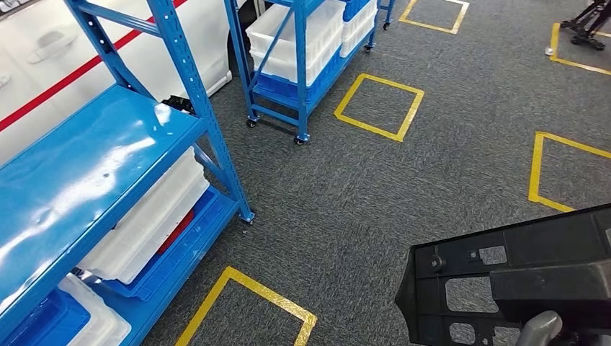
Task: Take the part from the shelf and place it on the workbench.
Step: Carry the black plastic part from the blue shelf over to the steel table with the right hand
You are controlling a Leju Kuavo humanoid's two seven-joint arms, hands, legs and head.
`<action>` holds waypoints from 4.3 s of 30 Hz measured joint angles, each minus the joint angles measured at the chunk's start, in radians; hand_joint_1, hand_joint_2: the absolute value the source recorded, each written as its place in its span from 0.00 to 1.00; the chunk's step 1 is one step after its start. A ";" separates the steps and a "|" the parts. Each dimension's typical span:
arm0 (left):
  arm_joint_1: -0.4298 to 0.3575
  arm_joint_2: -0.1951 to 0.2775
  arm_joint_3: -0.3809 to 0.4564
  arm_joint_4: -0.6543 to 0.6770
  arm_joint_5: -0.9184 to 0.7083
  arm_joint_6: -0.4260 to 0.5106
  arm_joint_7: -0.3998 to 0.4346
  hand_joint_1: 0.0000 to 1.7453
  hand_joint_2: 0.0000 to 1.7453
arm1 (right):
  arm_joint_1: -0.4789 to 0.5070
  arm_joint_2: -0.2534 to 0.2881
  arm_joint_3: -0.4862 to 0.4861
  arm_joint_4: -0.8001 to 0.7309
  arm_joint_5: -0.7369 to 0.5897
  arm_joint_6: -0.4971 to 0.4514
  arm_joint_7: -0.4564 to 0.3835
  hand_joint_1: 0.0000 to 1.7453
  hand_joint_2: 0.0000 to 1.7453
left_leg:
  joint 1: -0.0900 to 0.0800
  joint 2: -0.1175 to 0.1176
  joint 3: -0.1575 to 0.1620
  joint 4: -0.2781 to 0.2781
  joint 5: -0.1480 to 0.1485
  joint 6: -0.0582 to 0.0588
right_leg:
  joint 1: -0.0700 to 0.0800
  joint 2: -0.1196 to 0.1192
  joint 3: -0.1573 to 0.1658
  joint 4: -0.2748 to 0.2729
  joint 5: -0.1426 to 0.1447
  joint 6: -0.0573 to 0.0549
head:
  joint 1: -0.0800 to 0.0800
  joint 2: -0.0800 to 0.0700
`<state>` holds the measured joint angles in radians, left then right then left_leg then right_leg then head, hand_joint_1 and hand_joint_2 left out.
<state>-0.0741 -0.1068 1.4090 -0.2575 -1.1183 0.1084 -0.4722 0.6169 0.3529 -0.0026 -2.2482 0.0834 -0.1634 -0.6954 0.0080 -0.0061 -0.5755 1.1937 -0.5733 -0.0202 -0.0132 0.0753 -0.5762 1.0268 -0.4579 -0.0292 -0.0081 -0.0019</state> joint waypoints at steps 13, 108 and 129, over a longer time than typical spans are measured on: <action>0.007 0.006 -0.001 0.003 0.009 -0.023 0.028 0.00 0.00 | -0.003 0.000 -0.008 -0.002 0.032 0.002 0.000 1.00 1.00 | -0.004 0.031 0.070 -0.214 0.092 0.046 | -0.004 -0.066 -0.150 0.268 -0.124 0.052 | 0.006 0.000; -0.008 0.026 0.036 0.031 0.040 -0.008 0.113 0.00 0.00 | -0.010 -0.248 0.275 0.016 0.234 -0.447 0.001 1.00 1.00 | -0.004 0.081 0.070 -0.230 0.098 0.038 | -0.009 -0.090 -0.076 0.172 -0.083 0.060 | 0.007 0.000; -0.002 0.021 0.036 0.031 0.037 -0.015 0.051 0.00 0.00 | 0.011 -0.175 0.223 0.035 0.269 -0.345 0.003 1.00 1.00 | -0.001 -0.082 0.072 -0.205 0.075 0.019 | -0.010 0.067 -0.015 0.000 0.003 0.033 | 0.001 0.000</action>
<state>-0.0760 -0.0857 1.4449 -0.2269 -1.0816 0.0936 -0.4213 0.6280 0.1774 0.2207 -2.2131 0.3522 -0.5087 -0.6927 0.0069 -0.0877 -0.5035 0.9884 -0.4983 -0.0011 -0.0232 0.1422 -0.5913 1.0267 -0.4552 0.0034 -0.0072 -0.0019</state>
